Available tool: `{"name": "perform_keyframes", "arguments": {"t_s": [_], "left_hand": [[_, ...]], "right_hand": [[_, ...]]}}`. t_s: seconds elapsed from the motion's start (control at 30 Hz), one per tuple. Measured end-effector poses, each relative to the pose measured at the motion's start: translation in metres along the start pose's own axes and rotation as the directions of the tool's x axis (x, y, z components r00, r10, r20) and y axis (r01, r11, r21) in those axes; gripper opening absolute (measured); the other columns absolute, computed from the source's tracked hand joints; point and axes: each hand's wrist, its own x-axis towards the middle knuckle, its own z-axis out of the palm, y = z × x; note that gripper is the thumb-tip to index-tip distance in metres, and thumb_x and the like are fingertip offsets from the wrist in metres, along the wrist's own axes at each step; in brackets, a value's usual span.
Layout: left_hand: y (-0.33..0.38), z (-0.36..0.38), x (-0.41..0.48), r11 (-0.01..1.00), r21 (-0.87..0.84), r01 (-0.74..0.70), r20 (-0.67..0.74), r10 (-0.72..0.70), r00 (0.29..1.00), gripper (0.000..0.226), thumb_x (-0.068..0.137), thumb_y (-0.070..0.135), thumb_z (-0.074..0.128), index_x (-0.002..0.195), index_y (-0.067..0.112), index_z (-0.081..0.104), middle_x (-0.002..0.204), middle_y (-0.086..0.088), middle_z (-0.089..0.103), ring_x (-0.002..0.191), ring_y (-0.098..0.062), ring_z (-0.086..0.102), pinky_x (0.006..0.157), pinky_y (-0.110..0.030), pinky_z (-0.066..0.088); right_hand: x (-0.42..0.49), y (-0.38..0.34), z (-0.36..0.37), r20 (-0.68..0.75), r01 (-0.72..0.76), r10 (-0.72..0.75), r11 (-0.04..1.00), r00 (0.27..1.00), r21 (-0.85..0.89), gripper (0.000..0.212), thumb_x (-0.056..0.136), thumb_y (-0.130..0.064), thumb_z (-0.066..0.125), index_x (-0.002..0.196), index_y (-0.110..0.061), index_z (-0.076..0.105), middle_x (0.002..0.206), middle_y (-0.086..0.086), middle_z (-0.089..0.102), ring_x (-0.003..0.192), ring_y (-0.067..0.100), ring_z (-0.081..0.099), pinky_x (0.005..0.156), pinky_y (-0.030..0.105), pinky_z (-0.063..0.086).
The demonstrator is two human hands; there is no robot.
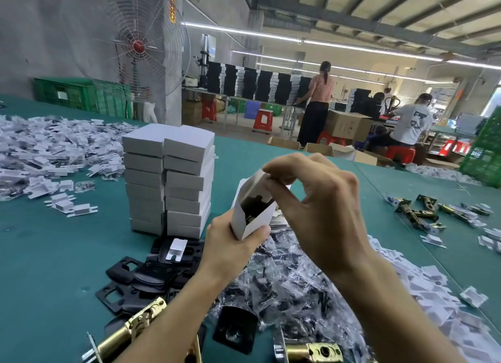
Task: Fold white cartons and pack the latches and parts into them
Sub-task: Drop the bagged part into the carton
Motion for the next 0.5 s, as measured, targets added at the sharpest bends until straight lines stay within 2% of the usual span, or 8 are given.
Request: {"name": "perform_keyframes", "arguments": {"t_s": [0.07,0.13,0.23,0.3,0.33,0.4,0.47,0.5], "left_hand": [[-0.001,0.0,0.0,0.999,0.04,-0.004,-0.025,0.005,1.0,0.022,0.078,0.017,0.08,0.067,0.031,0.068,0.062,0.004,0.068,0.064,-0.019,0.067,0.063,-0.046,0.059],[-0.005,0.0,0.002,0.991,0.133,-0.018,-0.059,0.026,0.998,0.025,0.078,0.018,0.08,0.065,0.032,0.065,0.058,0.007,0.063,0.058,-0.015,0.061,0.057,-0.035,0.053],[-0.009,0.001,0.003,0.981,0.194,-0.006,-0.074,0.021,0.997,0.016,0.079,0.021,0.079,0.074,0.029,0.066,0.059,0.003,0.061,0.053,-0.014,0.051,0.049,-0.029,0.046],[-0.009,0.0,0.003,0.973,0.232,-0.013,-0.076,0.031,0.997,0.022,0.08,0.019,0.078,0.078,0.038,0.066,0.057,0.012,0.059,0.05,-0.005,0.046,0.046,-0.017,0.04],[-0.009,-0.001,0.003,0.967,0.255,-0.015,-0.075,0.035,0.997,0.027,0.08,0.019,0.076,0.08,0.043,0.065,0.058,0.015,0.059,0.05,-0.004,0.046,0.045,-0.013,0.038],[-0.009,-0.002,0.003,0.958,0.285,-0.016,-0.068,0.037,0.997,0.028,0.081,0.017,0.073,0.083,0.045,0.066,0.064,0.014,0.062,0.053,-0.004,0.047,0.045,-0.011,0.038],[-0.011,-0.003,0.002,0.952,0.305,-0.01,-0.058,0.029,0.998,0.031,0.081,0.015,0.072,0.088,0.045,0.069,0.067,0.017,0.062,0.057,-0.003,0.05,0.047,-0.011,0.039],[-0.011,-0.003,0.002,0.949,0.316,-0.003,-0.051,0.021,0.998,0.031,0.081,0.014,0.073,0.094,0.043,0.071,0.068,0.02,0.063,0.06,-0.001,0.052,0.048,-0.01,0.04]], "right_hand": [[-0.001,0.003,0.007,0.09,0.006,0.002,0.996,0.996,-0.091,0.012,0.081,-0.004,0.075,0.089,-0.01,0.069,0.074,0.0,0.071,0.071,0.028,0.06,0.059,0.04,0.051],[-0.002,0.007,0.013,0.147,-0.001,0.029,0.982,0.989,-0.19,0.017,0.075,0.002,0.076,0.084,-0.011,0.068,0.065,0.002,0.066,0.063,0.031,0.054,0.052,0.038,0.048],[-0.004,0.01,0.023,0.177,-0.032,0.092,0.949,0.98,-0.314,0.025,0.064,0.008,0.078,0.076,-0.007,0.063,0.052,0.0,0.038,0.049,0.029,0.033,0.043,0.027,0.027],[-0.003,0.014,0.029,0.21,-0.077,0.171,0.917,0.963,-0.391,0.024,0.071,0.007,0.07,0.082,-0.008,0.056,0.055,-0.004,0.028,0.049,0.027,0.026,0.044,0.026,0.014],[-0.002,0.018,0.032,0.261,-0.099,0.225,0.902,0.939,-0.421,0.022,0.077,0.004,0.065,0.085,-0.012,0.051,0.057,-0.004,0.028,0.05,0.025,0.027,0.043,0.028,0.014],[0.0,0.03,0.033,0.412,-0.142,0.312,0.909,0.856,-0.392,0.02,0.087,-0.004,0.056,0.087,-0.02,0.043,0.066,-0.002,0.038,0.057,0.025,0.037,0.046,0.033,0.025],[0.002,0.041,0.031,0.593,-0.167,0.339,0.93,0.73,-0.327,0.015,0.095,-0.013,0.047,0.086,-0.024,0.044,0.083,0.006,0.055,0.076,0.033,0.049,0.059,0.04,0.04],[0.002,0.043,0.03,0.667,-0.172,0.327,0.942,0.67,-0.29,0.015,0.098,-0.016,0.042,0.085,-0.023,0.046,0.089,0.008,0.06,0.081,0.034,0.051,0.065,0.041,0.043]]}}
